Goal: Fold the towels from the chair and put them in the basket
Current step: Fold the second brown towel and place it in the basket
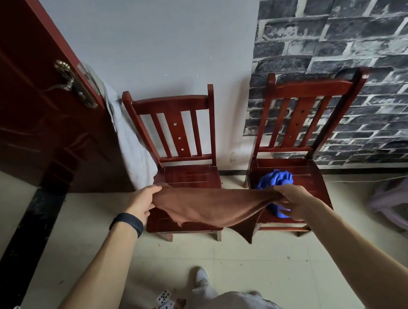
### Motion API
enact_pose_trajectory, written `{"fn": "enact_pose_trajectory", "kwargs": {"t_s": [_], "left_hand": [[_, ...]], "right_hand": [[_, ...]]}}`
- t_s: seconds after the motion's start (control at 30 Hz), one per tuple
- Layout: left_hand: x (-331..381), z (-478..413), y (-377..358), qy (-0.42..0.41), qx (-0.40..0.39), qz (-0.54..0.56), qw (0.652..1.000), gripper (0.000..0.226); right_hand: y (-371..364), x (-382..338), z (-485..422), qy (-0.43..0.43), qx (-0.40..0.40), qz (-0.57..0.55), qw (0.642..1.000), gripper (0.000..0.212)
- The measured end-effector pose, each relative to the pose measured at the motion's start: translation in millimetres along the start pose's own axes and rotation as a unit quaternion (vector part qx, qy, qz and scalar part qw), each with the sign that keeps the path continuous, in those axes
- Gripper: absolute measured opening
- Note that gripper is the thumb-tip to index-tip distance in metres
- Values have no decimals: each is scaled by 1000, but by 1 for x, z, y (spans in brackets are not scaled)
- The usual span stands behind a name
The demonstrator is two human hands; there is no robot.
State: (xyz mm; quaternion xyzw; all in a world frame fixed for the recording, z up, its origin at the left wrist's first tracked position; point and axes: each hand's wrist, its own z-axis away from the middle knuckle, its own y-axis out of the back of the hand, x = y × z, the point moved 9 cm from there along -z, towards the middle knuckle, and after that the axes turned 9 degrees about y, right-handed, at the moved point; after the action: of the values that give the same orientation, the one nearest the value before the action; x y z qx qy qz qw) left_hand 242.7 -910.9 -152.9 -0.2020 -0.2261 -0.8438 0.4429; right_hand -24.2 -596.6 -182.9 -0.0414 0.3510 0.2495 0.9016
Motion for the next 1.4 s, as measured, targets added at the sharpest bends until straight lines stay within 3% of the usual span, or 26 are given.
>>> {"fn": "enact_pose_trajectory", "kwargs": {"t_s": [0.1,0.2,0.27,0.37,0.53,0.9,1.2,1.4], "left_hand": [[-6,-1,4,2,-18,23,1000,36],[-8,-3,11,2,-8,39,999,25],[-6,-1,11,-3,-6,46,999,31],[2,-2,16,-56,23,46,997,38],[2,0,37,-145,73,32,986,26],[-72,-1,82,-112,148,33,982,7],[-78,-81,102,13,123,84,989,11],[-26,-187,85,67,96,53,992,15]], "right_hand": [[2,-6,-1,36,27,-37,998,8],[-6,-12,1,53,2,-60,997,6],[-9,-14,2,60,-8,-58,996,12],[-8,-21,-1,105,8,-36,994,16],[-8,-29,0,187,41,-5,982,10],[-26,38,0,218,48,105,969,10],[-89,62,-53,107,19,76,991,12],[-144,46,-131,27,74,33,996,14]]}}
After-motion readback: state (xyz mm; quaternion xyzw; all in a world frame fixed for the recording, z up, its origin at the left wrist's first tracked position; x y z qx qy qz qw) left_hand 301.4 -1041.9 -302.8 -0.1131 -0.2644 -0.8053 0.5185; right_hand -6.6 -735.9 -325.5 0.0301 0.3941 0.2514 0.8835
